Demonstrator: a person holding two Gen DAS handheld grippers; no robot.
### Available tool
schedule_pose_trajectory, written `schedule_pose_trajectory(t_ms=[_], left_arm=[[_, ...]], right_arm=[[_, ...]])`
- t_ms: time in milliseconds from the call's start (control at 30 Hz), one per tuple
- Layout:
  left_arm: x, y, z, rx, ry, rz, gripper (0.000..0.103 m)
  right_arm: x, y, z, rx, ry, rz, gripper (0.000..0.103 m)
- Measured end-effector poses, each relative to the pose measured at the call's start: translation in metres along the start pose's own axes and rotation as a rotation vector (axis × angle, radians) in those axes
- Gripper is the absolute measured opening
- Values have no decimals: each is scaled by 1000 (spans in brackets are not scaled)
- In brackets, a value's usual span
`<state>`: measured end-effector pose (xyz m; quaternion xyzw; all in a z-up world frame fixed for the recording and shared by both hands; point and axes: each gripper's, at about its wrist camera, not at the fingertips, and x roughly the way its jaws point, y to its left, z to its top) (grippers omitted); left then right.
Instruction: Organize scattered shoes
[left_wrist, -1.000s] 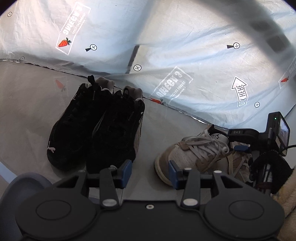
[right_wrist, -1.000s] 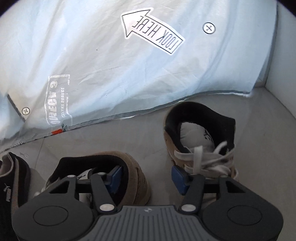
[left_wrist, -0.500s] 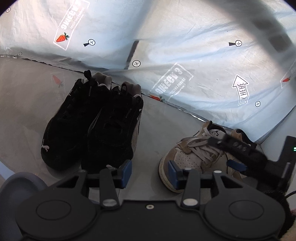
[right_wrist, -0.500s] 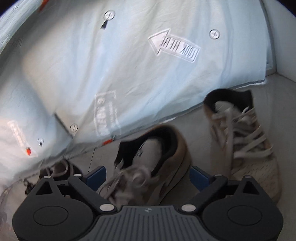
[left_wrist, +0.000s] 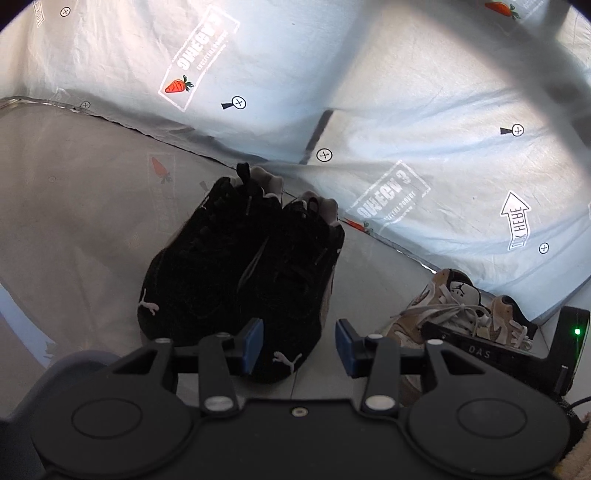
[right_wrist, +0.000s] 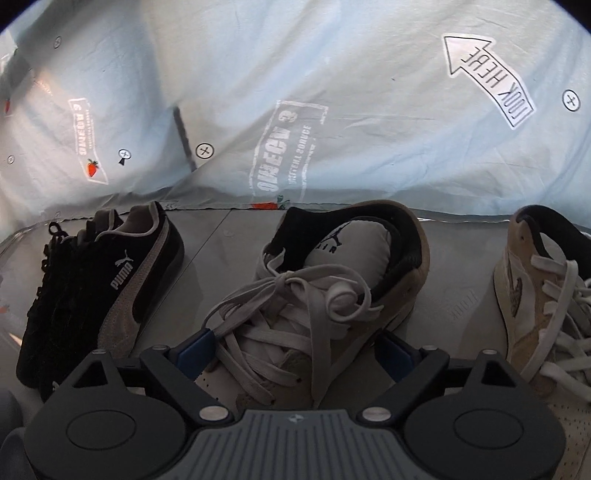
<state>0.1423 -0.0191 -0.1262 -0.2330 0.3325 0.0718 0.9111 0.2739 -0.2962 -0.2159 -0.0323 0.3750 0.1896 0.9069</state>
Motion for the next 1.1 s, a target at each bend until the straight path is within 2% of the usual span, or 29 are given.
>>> schedule_pose_trajectory(t_ms=[333, 600, 733, 1033, 1100], left_arm=[[0, 17, 3, -46, 15, 28, 45], [1, 16, 4, -47, 10, 24, 45], [1, 10, 3, -41, 8, -2, 45], [1, 7, -1, -43, 34, -39, 45], [0, 5, -2, -40, 36, -54, 46]], right_arm=[[16, 39, -2, -198, 27, 226, 92], [28, 54, 13, -284, 66, 303, 92], [13, 56, 7, -286, 31, 246, 95], [-30, 58, -11, -276, -71, 83, 95], [-45, 44, -14, -218, -119, 9, 96]])
